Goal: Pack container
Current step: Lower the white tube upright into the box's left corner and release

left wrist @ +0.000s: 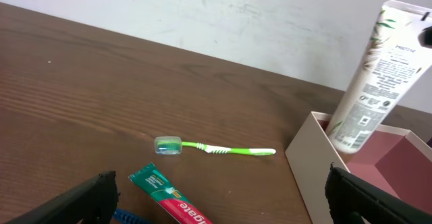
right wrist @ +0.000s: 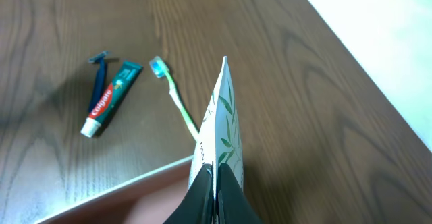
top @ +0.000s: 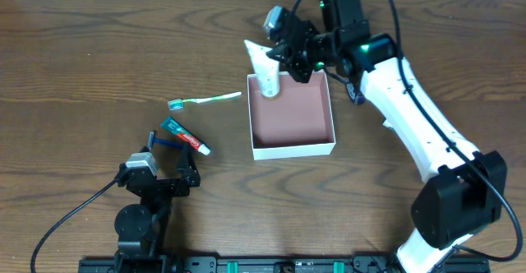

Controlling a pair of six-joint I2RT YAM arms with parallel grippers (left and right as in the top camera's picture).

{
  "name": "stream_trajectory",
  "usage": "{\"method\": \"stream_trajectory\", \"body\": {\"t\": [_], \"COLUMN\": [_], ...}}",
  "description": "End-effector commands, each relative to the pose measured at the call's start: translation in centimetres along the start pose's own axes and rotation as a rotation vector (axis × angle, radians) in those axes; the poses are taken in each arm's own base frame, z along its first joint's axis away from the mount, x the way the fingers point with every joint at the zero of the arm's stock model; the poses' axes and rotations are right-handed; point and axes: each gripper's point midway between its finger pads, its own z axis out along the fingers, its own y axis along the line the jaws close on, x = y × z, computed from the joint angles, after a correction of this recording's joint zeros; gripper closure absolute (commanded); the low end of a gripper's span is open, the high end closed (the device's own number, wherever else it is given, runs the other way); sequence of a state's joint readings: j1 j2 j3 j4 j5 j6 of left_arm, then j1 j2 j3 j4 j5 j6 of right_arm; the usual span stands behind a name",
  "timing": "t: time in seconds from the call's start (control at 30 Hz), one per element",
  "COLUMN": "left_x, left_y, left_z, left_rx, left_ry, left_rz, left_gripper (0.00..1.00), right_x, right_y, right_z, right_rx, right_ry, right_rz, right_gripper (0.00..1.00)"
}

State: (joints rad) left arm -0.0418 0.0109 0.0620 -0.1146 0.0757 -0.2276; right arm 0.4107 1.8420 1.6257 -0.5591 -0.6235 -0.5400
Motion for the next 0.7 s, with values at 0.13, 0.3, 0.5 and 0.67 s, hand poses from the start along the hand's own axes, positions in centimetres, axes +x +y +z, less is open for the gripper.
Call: {"method": "stream_trajectory", "body": {"t": [0.13, 0.3, 0.5, 0.67], "left_x": [1.5, 1.5, 1.5, 1.5], "left_y": [0.4, 0.4, 0.4, 0.4], "left_z": [0.3, 0.3, 0.3, 0.3], "left_rx": [-0.004, -0.004, -0.004, -0.004], "left_ry": [0.035, 0.035, 0.035, 0.035], "left_rz": [0.016, 0.016, 0.016, 0.016], "left_gripper": [0.02, 0.02, 0.02, 0.02], "right_x": [-1.3, -0.4, 0.6, 0.8], "right_y": [1.7, 1.5, 1.1, 1.1], "right_z": [2.1, 3.3, 4.5, 4.6], "right_rx": [-0.075, -0.084, -0.092, -0.093], "right_ry": [-0.054, -0.044, -0.030, -0.027], "right_rz": [-0.060, -0.054, -0.041, -0.039], "right_gripper": [0.99, 0.99, 0.95, 0.70]}}
